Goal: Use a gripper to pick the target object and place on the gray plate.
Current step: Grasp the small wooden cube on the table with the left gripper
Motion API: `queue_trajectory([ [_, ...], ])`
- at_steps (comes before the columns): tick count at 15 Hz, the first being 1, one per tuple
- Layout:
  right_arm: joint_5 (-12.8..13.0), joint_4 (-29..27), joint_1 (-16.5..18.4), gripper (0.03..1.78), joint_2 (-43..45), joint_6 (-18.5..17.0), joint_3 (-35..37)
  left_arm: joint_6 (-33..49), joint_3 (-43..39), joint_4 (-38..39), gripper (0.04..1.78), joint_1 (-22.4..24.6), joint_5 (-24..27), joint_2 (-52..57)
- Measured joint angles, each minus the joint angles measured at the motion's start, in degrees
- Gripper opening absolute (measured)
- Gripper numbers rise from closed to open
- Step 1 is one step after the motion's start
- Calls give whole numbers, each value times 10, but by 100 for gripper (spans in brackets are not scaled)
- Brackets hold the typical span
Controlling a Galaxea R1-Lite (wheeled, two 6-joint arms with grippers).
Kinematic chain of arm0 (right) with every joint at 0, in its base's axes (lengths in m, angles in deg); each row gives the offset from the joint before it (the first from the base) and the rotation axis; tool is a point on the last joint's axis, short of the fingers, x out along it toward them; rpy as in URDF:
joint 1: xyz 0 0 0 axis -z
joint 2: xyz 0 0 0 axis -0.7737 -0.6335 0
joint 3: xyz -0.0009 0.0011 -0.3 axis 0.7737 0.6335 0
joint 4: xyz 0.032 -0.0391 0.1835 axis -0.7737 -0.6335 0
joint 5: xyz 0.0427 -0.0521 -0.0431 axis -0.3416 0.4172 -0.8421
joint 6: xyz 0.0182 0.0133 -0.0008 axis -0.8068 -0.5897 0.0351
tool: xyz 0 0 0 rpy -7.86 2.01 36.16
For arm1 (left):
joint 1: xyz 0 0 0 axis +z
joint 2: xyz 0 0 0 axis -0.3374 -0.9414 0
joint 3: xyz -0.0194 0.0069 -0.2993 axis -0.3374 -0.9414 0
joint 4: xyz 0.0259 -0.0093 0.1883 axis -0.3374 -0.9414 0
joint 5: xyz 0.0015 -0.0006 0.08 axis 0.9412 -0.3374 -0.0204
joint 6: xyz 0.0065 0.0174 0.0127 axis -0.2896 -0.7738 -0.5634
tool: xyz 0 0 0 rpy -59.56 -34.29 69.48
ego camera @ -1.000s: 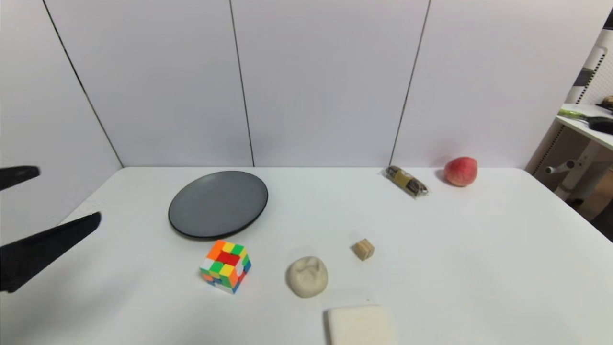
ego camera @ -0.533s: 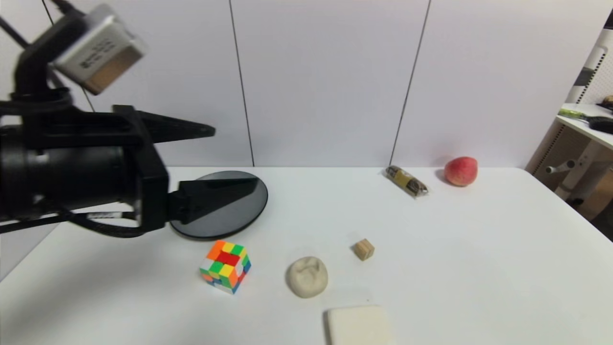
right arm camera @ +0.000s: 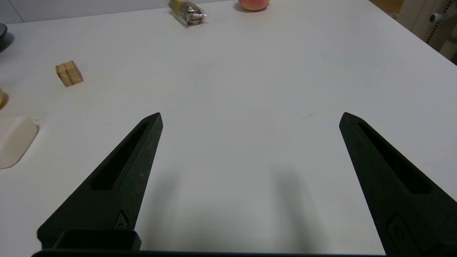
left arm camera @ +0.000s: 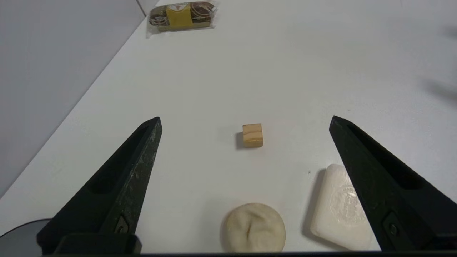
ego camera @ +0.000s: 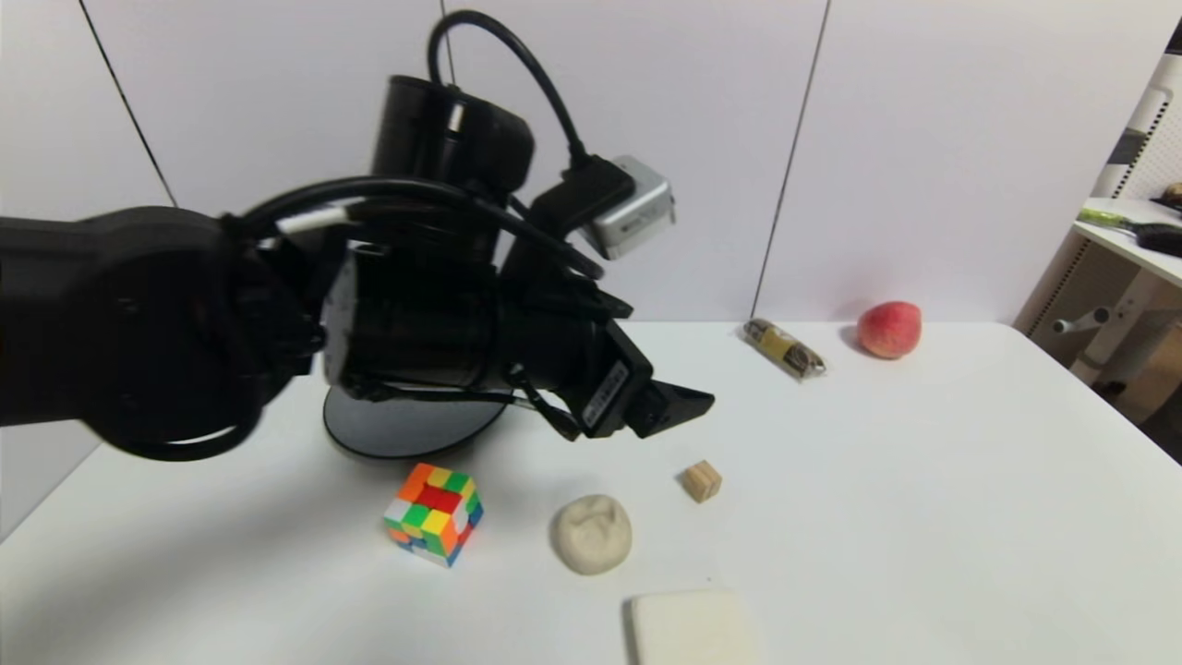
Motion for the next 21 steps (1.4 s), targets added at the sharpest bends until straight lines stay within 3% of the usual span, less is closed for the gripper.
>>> queue_trajectory([
  [6,0,0,0,171,0,0,0,3,70,-1,169,-18,-4,-134],
  [9,0,0,0,171,0,0,0,4,80,-1,169,-19,-31,-181],
  [21,0,0,0,171,0,0,0,17,82,-1,169,-23,-35,-253],
])
